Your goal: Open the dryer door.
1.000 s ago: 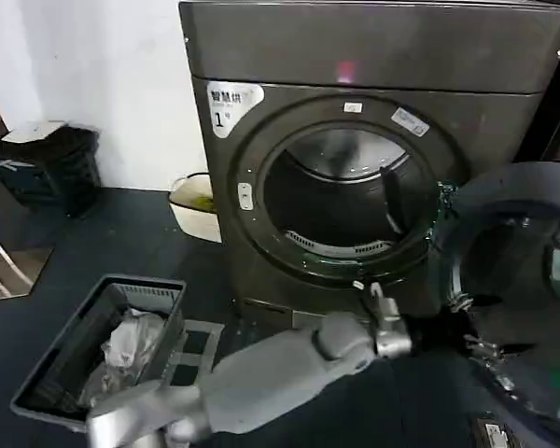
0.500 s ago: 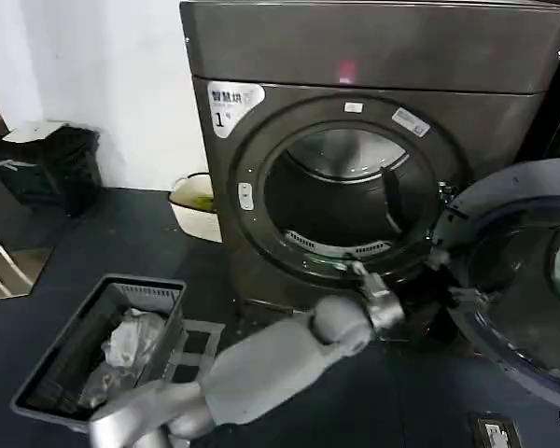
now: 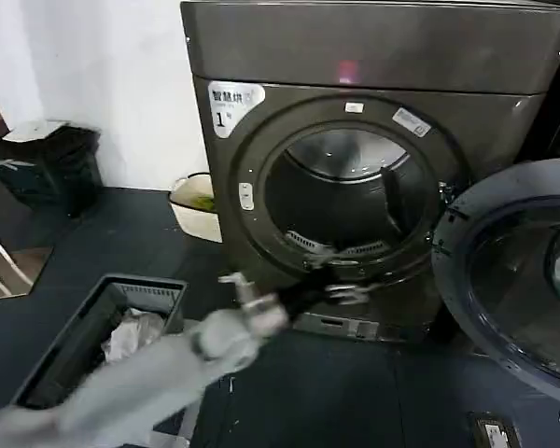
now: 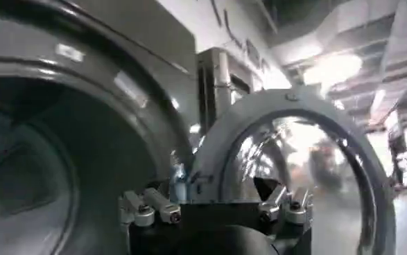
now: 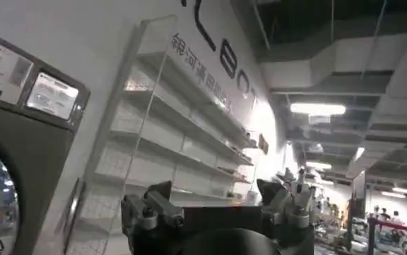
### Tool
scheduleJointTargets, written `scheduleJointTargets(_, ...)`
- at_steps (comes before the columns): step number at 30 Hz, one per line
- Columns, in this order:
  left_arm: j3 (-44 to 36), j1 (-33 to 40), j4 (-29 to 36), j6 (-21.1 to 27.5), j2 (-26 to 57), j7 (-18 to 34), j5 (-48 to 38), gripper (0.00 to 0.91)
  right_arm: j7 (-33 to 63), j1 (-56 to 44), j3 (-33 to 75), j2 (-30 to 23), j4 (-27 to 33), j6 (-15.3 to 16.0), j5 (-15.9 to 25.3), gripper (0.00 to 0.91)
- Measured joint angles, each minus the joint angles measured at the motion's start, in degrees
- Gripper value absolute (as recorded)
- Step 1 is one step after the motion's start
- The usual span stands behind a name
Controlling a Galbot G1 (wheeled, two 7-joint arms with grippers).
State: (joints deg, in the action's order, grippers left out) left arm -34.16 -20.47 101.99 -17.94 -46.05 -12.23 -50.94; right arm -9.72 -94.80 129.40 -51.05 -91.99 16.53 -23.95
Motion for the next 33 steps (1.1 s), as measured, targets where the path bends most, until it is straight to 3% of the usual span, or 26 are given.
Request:
scheduleJointTargets(6,0.3,-0.7,2.1,4.3,15.2,-7.7,0.4,0.907,-0.2,1.4,-1.3,0.0,-0.5,0.0,1.2,0.907)
scheduleJointTargets(13,3.2,-2.7,-1.9,11.7,30.1,-18.5,8.7,0.907,-0.5,2.6,-3.2,0.3,0.2,-0.2,1.2,0.907)
scheduleJointTargets(18,5.9,-4.9,-7.1,10.9,36.0,-24.2,18.1,0.907,-0.5,3.2,-4.2,0.5,0.5,-0.6,1.2,0.907)
scheduleJointTargets(25,6.3,-6.8,-10.4,10.2,40.2,-25.1,28.3,0.907,-0.6,3.4,-4.5,0.6,0.4,-0.6,1.5,0.907)
scheduleJointTargets(33,4.6,-7.6,-12.3,10.1,41.6,-25.8,33.1,0.907,-0.6,3.0,-4.9,-0.3,-0.3,-0.6,1.5,0.907)
